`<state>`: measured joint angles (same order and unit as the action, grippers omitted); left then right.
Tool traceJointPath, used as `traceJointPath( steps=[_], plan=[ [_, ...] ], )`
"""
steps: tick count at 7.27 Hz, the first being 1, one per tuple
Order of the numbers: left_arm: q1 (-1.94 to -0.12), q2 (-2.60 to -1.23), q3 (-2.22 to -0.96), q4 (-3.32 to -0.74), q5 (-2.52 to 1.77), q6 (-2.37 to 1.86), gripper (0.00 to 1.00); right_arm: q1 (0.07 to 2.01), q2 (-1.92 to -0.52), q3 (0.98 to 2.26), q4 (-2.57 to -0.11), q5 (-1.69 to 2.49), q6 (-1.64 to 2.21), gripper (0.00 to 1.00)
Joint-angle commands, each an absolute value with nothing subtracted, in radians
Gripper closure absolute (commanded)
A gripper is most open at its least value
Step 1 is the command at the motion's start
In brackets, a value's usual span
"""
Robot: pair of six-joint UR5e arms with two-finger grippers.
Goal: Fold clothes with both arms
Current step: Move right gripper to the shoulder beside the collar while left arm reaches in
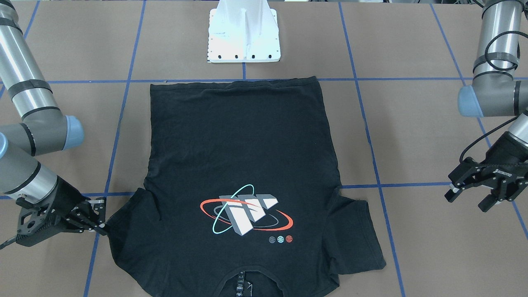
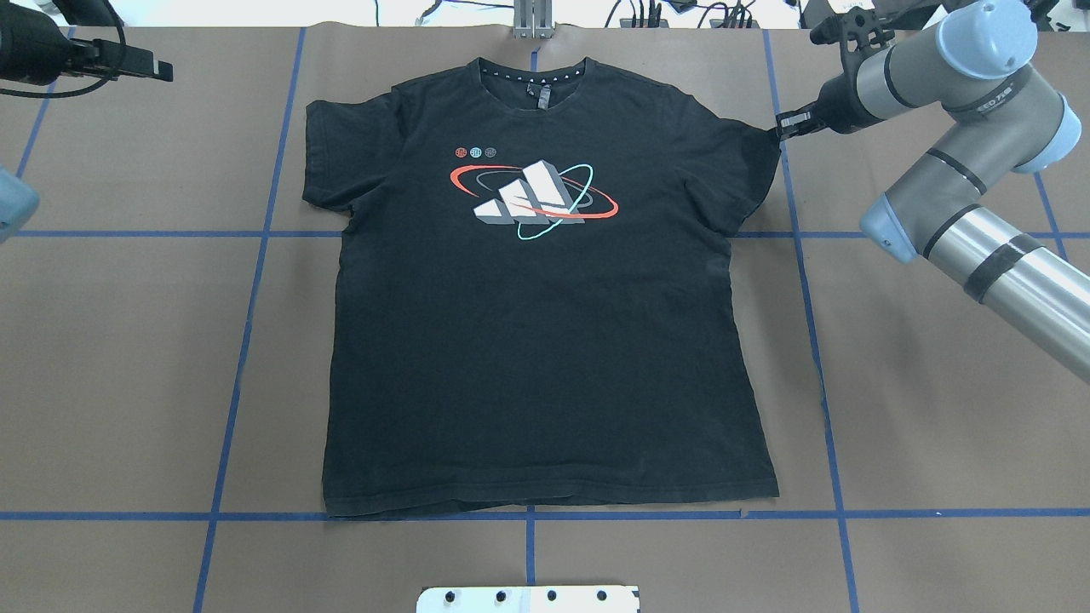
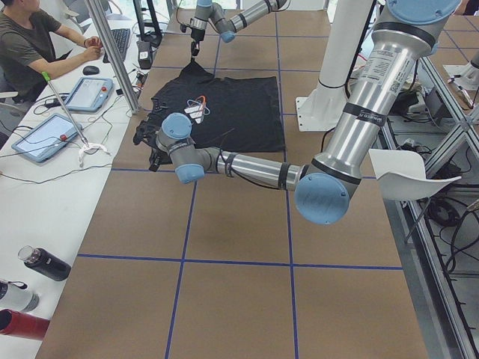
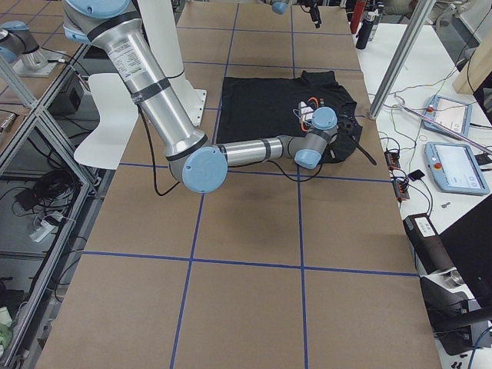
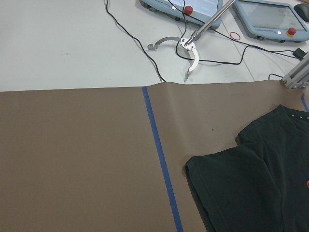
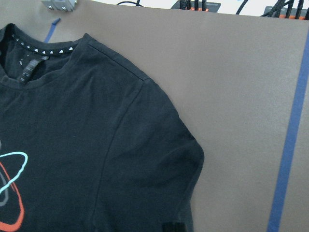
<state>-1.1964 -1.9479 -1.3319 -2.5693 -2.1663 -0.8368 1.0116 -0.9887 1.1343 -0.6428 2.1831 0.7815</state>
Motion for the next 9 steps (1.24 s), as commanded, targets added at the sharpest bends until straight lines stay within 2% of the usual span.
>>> traceJointPath(
  steps=[1, 5, 8, 9],
  plan=[
    [-1.198, -1.947, -1.333, -2.571, -2.168, -0.835, 0.01, 0.947, -0.867, 1.134, -0.746, 2.142, 0.879, 1.00],
    [-1.206, -1.942, -1.332, -2.569, -2.168, -0.833, 0.01, 0.781, -0.657, 0.984, -0.802, 1.889, 0.966, 1.00],
    [-1.206, -1.939, -1.333, -2.571, -2.168, -0.835, 0.01, 0.779, -0.657, 0.942, -0.802, 1.838, 0.966, 1.00],
    [-1.204, -1.942, -1.333, -2.571, -2.166, -0.838, 0.01, 0.779, -0.657, 0.942, -0.802, 1.838, 0.968, 0.42]
  ],
)
